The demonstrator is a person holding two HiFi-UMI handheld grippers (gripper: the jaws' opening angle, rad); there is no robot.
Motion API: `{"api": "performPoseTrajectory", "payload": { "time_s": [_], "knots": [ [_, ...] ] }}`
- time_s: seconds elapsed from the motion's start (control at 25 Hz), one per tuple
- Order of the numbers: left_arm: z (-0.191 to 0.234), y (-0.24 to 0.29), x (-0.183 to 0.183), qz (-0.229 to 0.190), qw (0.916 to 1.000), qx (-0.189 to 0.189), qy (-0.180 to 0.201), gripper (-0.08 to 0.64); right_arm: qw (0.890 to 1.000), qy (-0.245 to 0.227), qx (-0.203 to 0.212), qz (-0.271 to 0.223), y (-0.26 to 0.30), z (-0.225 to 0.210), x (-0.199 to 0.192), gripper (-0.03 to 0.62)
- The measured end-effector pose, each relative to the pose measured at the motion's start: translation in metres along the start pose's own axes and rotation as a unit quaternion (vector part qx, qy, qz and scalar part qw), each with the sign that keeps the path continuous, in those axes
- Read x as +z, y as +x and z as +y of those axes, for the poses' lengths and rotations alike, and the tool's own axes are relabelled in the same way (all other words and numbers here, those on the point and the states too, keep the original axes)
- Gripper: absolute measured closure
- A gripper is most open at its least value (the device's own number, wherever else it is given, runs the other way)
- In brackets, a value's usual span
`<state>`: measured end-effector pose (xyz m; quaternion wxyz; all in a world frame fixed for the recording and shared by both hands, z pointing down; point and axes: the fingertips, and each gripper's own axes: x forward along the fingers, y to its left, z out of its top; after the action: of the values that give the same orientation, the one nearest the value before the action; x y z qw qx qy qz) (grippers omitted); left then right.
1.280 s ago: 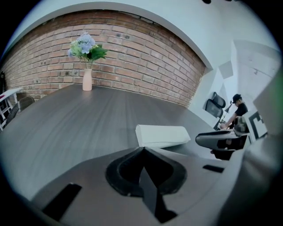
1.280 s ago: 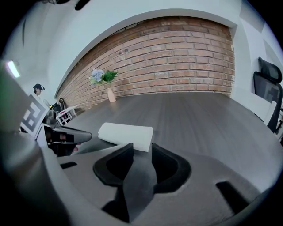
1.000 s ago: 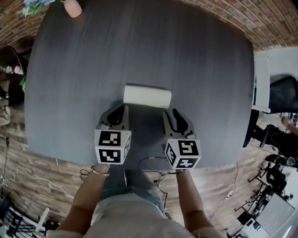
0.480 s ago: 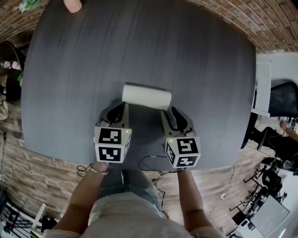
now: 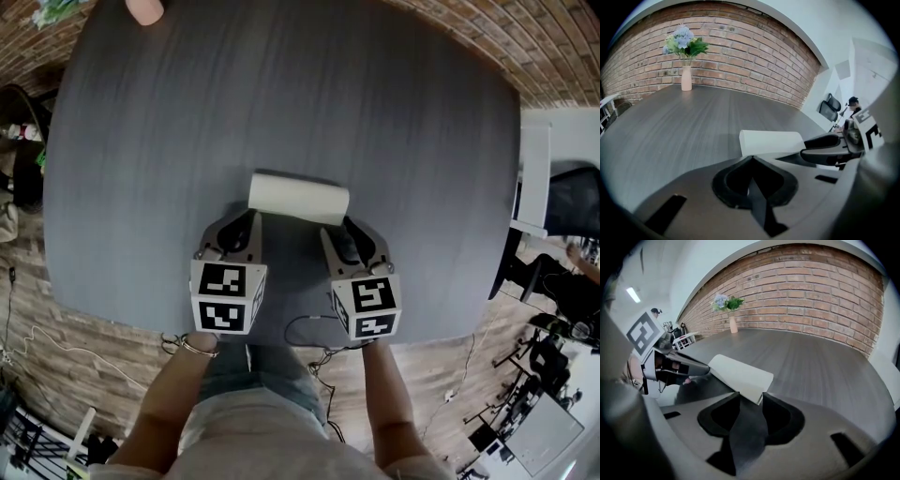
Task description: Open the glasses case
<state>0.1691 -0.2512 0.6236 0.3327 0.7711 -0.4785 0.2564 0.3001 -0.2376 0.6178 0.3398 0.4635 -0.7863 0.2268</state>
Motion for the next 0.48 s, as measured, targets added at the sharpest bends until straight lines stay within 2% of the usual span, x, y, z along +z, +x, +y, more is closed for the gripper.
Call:
{"api": "performPoseTrajectory", "payload": {
  "time_s": [0.2, 0.48],
  "knots": [
    [0.0001, -0.0004, -0.0005, 0.003, 1.0, -0.004, -0.004, 0.555, 0.999, -0.04, -0.006, 0.013, 0.0033, 0.0033, 0.0, 0.431],
    [0.0, 0.0003, -0.0007, 0.003, 1.0, -0.005, -0.003, 0.557, 0.999, -0.041, -0.016, 0.019, 0.0072, -0.002, -0.0026, 0.434]
  ]
}}
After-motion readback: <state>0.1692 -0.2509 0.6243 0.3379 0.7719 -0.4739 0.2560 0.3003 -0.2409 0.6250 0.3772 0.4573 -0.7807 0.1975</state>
